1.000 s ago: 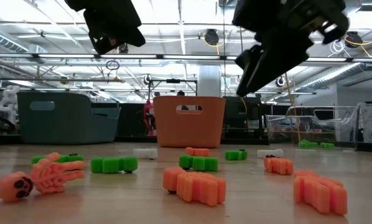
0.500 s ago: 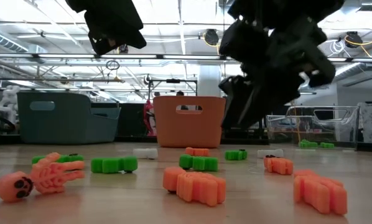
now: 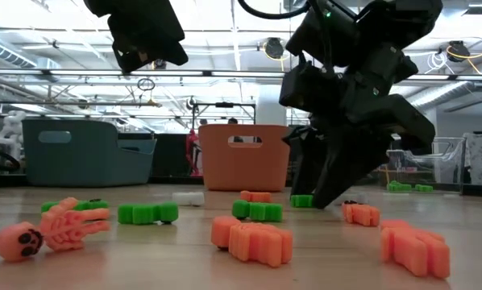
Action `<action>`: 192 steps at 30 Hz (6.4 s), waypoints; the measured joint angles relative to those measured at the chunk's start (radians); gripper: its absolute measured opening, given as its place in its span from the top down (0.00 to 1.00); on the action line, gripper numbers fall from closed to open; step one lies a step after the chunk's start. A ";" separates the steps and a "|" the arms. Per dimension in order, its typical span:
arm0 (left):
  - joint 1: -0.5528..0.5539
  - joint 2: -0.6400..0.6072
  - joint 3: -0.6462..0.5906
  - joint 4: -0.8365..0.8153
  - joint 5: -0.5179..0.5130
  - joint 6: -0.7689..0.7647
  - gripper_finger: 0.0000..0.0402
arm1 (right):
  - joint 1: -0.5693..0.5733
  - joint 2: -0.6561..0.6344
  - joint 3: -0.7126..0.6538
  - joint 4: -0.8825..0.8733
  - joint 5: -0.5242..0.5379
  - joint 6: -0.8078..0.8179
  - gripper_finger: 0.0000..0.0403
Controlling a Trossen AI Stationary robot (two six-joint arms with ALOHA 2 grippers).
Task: Sort Halloween decoration
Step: Put the green skeleton toy into the transparent bin
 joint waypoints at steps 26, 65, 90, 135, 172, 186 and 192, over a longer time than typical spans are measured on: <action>0.000 0.000 0.000 0.001 -0.029 0.007 0.71 | 0.009 0.011 0.226 -0.172 -0.001 0.023 0.96; 0.086 -0.094 -0.001 0.079 -0.087 0.000 0.71 | -0.119 -0.458 0.816 -1.074 0.017 0.230 0.96; 0.290 -0.313 0.001 0.386 -0.088 0.252 0.71 | -0.176 -0.833 0.646 -0.855 0.289 0.182 0.96; 0.296 -0.312 0.000 0.412 -0.206 0.348 0.71 | -0.176 -1.035 0.143 -0.291 0.266 -0.313 0.92; 0.300 -0.311 0.000 0.404 -0.303 0.348 0.71 | -0.176 -1.035 0.143 -0.286 0.351 0.206 0.92; 0.322 -0.311 0.000 0.405 -0.303 0.403 0.71 | -0.208 -1.034 0.149 -0.197 0.479 0.315 0.92; 0.322 -0.311 0.000 0.405 -0.303 0.469 0.71 | -0.265 -0.973 0.271 -0.431 0.479 0.352 0.92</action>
